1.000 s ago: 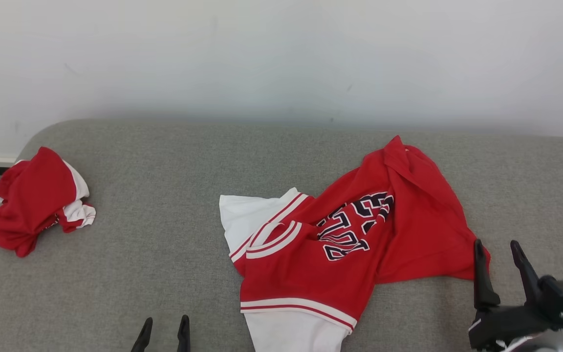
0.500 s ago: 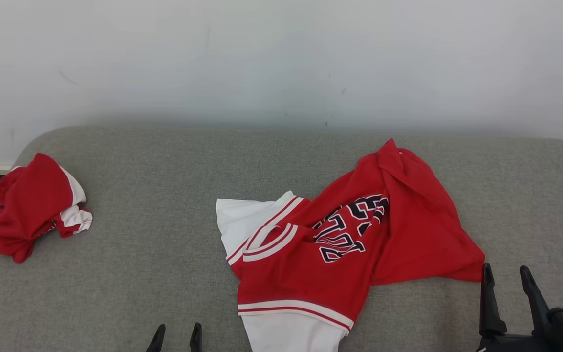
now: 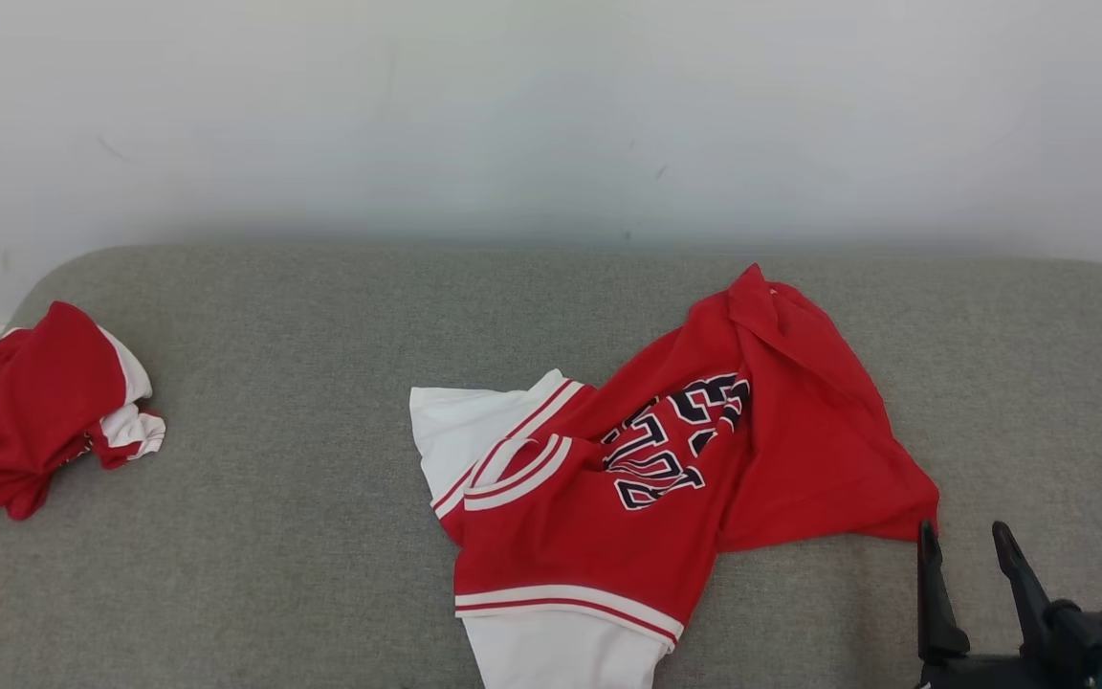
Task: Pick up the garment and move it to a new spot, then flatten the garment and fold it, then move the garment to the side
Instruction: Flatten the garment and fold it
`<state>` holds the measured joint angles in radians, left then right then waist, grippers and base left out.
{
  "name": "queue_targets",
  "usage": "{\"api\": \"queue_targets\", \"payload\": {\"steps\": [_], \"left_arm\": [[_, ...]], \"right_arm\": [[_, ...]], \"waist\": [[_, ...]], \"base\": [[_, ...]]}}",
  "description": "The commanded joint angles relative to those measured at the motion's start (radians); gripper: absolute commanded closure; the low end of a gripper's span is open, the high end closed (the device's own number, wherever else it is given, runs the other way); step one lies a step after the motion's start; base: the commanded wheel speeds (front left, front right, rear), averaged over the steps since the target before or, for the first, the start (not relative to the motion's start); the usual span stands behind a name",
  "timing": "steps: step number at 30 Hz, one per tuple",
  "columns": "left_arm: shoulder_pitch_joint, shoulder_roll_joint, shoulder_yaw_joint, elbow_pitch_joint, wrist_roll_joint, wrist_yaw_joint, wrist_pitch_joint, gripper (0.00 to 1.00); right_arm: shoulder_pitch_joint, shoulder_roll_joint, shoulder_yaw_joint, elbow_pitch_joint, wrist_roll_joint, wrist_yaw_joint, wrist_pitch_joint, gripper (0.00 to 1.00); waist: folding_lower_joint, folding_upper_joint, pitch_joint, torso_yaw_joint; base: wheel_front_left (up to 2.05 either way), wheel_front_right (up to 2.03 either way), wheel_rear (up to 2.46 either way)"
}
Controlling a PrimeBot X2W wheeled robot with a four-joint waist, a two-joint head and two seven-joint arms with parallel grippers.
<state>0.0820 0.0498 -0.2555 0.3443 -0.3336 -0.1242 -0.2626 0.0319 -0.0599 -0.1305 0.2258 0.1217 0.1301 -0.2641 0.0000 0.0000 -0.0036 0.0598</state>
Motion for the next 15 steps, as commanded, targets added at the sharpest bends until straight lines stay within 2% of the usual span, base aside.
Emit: {"api": "queue_targets", "payload": {"steps": [1, 5, 8, 15], "left_arm": [[-0.007, 0.002, -0.043, 0.036, -0.014, -0.006, -0.003, 0.0], [-0.031, 0.0, -0.146, 0.094, -0.069, -0.006, -0.003, 0.0], [-0.073, 0.011, -0.265, 0.155, -0.144, -0.006, -0.003, 0.0], [-0.134, 0.033, -0.334, 0.221, -0.21, -0.006, -0.003, 0.0]], "right_arm": [[-0.04, -0.02, 0.004, 0.022, -0.011, 0.001, -0.001, 0.0], [-0.104, -0.054, 0.009, 0.103, -0.021, 0.001, -0.001, 0.0], [-0.208, -0.09, 0.025, 0.214, -0.027, 0.001, -0.001, 0.0], [-0.355, -0.126, 0.053, 0.388, -0.044, 0.001, -0.001, 0.0]], "waist": [[0.0, 0.0, 0.01, -0.009], [0.0, 0.0, 0.029, -0.019], [0.0, 0.0, 0.058, -0.02], [0.0, 0.0, 0.101, -0.011]], "base": [[0.0, 0.0, 0.0], [0.0, 0.0, 0.0], [0.0, 0.0, 0.0], [0.0, 0.0, 0.0]]}}
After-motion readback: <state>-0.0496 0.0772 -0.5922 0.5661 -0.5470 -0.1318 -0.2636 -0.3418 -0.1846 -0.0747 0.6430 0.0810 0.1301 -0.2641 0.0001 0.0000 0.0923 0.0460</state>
